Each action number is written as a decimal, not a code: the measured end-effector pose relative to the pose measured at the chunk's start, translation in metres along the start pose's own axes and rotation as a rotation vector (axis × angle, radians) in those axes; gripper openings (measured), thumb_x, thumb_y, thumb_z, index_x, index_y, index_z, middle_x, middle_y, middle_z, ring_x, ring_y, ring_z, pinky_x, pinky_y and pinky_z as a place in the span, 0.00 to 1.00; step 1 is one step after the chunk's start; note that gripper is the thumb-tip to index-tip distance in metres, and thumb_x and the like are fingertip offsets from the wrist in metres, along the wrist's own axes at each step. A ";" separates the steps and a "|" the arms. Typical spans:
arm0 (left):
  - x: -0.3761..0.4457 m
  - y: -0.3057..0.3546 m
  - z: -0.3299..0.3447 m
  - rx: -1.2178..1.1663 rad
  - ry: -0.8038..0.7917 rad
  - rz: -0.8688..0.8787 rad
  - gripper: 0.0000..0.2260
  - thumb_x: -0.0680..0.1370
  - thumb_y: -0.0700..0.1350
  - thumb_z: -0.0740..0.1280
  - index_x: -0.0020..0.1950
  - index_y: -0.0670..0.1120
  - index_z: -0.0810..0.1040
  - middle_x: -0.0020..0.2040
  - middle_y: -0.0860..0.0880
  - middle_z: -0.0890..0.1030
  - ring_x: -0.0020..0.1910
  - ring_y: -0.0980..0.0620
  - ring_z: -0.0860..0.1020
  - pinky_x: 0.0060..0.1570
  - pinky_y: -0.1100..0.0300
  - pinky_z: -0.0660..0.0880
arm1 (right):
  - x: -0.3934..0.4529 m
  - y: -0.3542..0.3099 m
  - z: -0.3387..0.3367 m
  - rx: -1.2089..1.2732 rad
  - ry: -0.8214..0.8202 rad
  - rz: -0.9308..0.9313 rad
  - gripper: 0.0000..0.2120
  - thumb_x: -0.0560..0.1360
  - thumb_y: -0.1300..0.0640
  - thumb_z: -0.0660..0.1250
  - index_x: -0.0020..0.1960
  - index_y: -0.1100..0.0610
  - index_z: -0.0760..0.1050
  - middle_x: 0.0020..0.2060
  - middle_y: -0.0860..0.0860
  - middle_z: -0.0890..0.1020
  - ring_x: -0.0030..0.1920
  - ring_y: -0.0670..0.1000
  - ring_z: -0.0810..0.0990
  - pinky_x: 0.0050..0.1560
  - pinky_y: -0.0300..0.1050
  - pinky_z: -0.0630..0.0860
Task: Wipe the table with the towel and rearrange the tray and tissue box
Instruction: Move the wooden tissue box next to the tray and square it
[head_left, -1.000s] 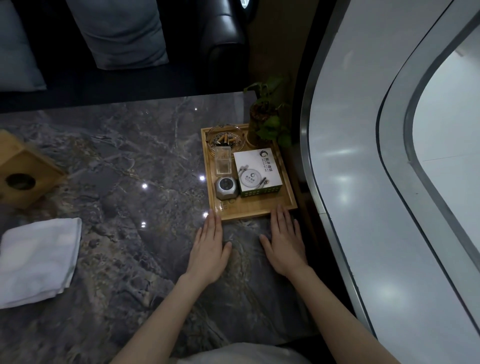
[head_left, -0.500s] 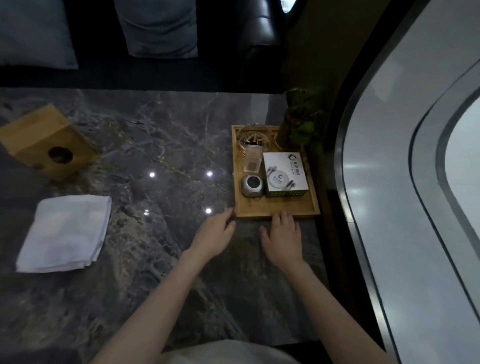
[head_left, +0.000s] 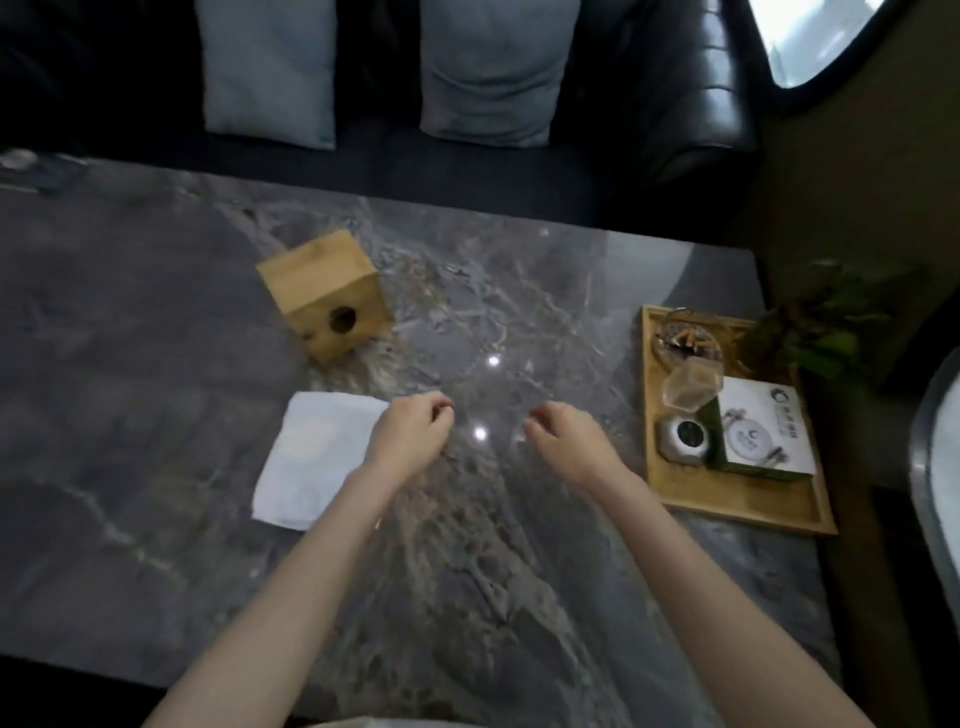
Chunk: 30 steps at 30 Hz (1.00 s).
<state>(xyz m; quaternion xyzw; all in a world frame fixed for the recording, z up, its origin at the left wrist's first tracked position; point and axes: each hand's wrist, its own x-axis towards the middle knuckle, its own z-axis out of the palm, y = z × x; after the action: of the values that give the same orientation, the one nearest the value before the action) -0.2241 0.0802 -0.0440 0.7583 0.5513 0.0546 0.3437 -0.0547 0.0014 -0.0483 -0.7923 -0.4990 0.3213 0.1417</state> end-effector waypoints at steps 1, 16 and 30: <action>0.004 -0.009 -0.014 -0.015 0.035 -0.006 0.12 0.78 0.45 0.59 0.57 0.46 0.79 0.54 0.43 0.82 0.53 0.44 0.78 0.51 0.53 0.74 | 0.009 -0.013 0.000 0.008 -0.002 -0.013 0.14 0.77 0.54 0.59 0.53 0.62 0.77 0.53 0.60 0.81 0.55 0.60 0.77 0.55 0.52 0.74; 0.086 -0.116 -0.130 0.042 0.303 -0.020 0.42 0.70 0.51 0.71 0.74 0.42 0.49 0.76 0.42 0.53 0.74 0.43 0.54 0.72 0.50 0.56 | 0.132 -0.180 0.023 0.076 0.143 -0.176 0.21 0.79 0.52 0.56 0.70 0.58 0.62 0.67 0.57 0.72 0.66 0.55 0.71 0.63 0.50 0.68; 0.124 -0.137 -0.133 -0.316 0.090 -0.085 0.48 0.61 0.49 0.79 0.73 0.47 0.54 0.72 0.46 0.66 0.70 0.47 0.65 0.65 0.53 0.65 | 0.159 -0.184 0.057 0.484 0.068 0.020 0.19 0.78 0.48 0.57 0.65 0.56 0.68 0.56 0.52 0.76 0.53 0.51 0.74 0.46 0.43 0.67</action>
<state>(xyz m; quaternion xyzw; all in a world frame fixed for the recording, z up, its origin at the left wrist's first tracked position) -0.3476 0.2713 -0.0595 0.6676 0.5821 0.1599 0.4359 -0.1739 0.2208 -0.0496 -0.7505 -0.3948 0.4058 0.3409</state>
